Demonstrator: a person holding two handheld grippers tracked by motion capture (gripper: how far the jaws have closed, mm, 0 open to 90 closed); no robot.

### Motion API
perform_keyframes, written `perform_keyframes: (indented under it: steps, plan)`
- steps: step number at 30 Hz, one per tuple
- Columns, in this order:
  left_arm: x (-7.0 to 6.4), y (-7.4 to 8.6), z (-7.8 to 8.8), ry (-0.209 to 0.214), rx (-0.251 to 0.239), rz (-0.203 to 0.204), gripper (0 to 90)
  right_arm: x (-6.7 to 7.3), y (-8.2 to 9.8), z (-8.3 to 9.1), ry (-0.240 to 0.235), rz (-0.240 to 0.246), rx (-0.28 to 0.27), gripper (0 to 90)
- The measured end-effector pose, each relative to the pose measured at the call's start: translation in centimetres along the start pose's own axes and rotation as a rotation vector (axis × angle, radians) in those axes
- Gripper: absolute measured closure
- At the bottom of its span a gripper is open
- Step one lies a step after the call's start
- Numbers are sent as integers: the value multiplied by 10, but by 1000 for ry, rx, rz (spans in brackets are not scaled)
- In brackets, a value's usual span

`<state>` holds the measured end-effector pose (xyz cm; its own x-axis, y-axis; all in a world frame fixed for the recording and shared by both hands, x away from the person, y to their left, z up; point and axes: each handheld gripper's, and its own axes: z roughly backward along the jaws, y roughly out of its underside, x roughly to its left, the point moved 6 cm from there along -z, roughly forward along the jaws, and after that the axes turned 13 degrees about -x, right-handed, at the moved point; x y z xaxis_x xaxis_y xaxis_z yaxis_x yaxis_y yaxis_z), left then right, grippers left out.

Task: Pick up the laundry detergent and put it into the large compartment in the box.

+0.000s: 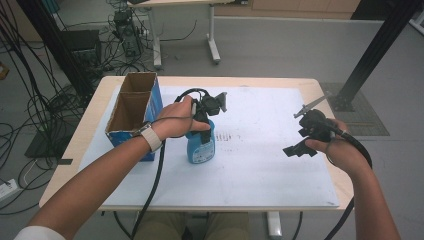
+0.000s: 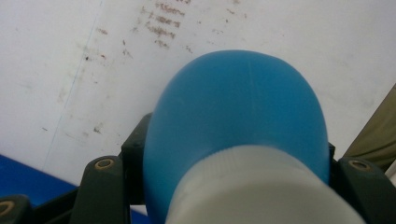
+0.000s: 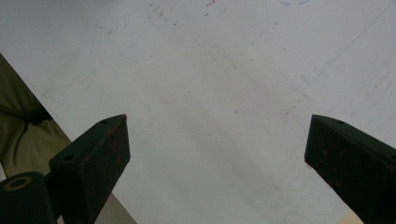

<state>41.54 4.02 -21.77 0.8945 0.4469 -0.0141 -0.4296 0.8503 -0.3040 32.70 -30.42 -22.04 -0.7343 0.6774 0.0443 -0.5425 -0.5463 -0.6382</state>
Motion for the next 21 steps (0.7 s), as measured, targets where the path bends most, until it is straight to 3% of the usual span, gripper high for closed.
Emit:
perform_keyframes:
  steps: [21]
  plan:
    - [0,2,0,-1,-8,0,393,1,-2,0,3,1,1,73]
